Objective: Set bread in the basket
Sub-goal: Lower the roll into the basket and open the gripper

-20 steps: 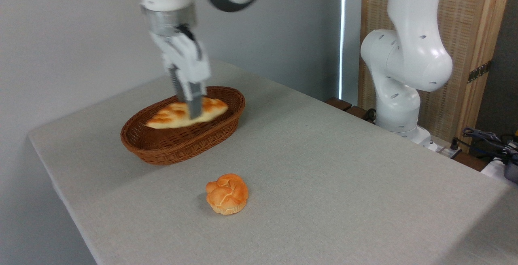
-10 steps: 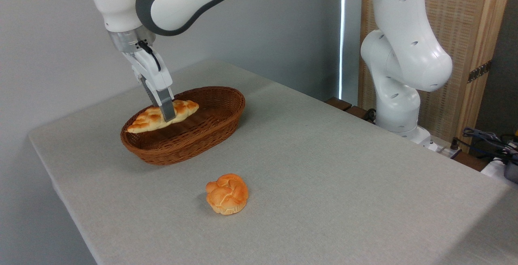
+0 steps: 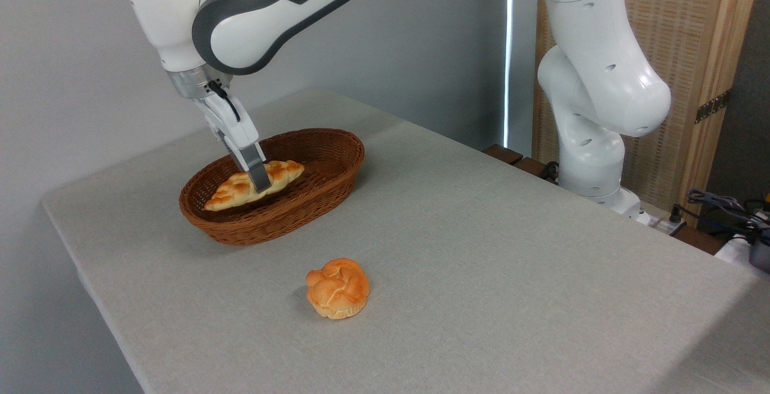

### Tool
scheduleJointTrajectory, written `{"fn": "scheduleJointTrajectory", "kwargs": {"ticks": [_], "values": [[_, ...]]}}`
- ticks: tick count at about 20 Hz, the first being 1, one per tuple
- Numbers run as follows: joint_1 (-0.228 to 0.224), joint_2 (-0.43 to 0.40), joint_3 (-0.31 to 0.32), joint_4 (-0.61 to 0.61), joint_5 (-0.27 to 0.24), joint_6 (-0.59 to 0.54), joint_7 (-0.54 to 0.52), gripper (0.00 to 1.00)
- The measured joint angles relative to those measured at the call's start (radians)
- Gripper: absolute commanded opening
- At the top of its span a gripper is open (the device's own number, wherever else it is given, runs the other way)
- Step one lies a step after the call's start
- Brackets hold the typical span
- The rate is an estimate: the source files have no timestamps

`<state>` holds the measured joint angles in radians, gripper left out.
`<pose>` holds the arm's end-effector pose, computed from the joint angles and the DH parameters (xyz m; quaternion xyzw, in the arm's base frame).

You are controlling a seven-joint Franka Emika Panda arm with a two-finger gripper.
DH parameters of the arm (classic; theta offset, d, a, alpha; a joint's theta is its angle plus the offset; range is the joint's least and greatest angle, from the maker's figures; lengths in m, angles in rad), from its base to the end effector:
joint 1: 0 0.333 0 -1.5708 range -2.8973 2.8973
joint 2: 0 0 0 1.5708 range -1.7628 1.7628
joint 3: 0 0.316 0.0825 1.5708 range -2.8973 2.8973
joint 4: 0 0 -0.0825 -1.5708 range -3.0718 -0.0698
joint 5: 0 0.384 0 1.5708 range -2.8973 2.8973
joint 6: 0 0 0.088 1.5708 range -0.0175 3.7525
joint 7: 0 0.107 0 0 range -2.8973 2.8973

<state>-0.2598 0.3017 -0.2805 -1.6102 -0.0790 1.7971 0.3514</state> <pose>0.5509 -0.3180 0.4506 0.9044 -0.4160 -0.0589 0.0741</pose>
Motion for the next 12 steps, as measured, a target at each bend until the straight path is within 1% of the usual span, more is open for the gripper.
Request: {"fn": "scheduleJointTrajectory", "kwargs": {"ticks": [12], "values": [[0.0,0.0,0.0,0.008,0.001,-0.004,0.0,1.0]]}}
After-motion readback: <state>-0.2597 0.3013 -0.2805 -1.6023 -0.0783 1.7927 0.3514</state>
